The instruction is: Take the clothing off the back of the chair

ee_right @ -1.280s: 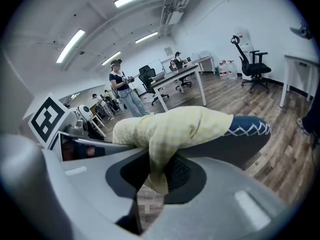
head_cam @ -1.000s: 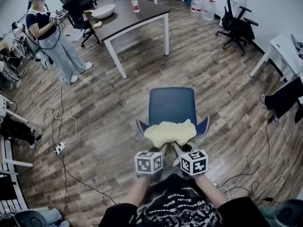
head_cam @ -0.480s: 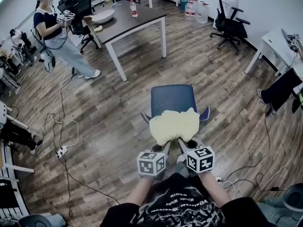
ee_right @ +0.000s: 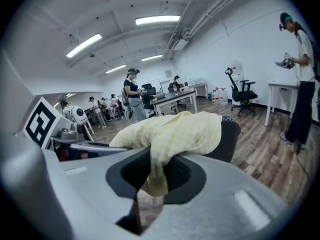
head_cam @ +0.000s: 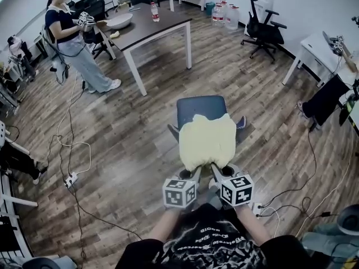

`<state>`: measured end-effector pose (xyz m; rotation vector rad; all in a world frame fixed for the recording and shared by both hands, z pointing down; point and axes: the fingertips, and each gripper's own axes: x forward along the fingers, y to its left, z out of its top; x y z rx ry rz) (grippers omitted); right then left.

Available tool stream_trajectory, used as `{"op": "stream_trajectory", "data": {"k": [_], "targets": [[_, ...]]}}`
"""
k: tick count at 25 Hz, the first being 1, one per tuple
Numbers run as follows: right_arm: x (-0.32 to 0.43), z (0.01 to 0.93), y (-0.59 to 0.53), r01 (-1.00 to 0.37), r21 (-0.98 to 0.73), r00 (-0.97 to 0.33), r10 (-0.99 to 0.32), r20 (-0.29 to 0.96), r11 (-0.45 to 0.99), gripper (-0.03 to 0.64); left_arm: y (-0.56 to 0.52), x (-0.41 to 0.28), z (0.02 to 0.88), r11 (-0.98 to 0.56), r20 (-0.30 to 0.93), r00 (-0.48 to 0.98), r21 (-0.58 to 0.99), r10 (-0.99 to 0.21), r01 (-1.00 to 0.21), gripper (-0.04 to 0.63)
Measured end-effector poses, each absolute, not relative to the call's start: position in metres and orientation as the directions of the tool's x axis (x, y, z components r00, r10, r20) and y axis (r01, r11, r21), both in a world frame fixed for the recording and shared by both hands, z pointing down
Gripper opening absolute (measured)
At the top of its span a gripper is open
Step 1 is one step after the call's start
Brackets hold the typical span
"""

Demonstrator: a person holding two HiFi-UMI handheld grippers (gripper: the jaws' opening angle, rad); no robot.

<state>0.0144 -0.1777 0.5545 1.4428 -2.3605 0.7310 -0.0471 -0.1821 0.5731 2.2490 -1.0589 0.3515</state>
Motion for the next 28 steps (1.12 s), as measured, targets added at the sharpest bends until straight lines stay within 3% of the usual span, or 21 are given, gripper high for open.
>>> {"op": "stream_trajectory", "data": {"k": [28], "targets": [[0.010, 0.577, -0.074, -0.886, -0.277, -0.463, -0.708, 0.533, 0.371, 0.061, -0.077, -0.057, 0.590, -0.479, 0.512, 0.617, 0.389, -0.597, -0.787, 0.069]]}}
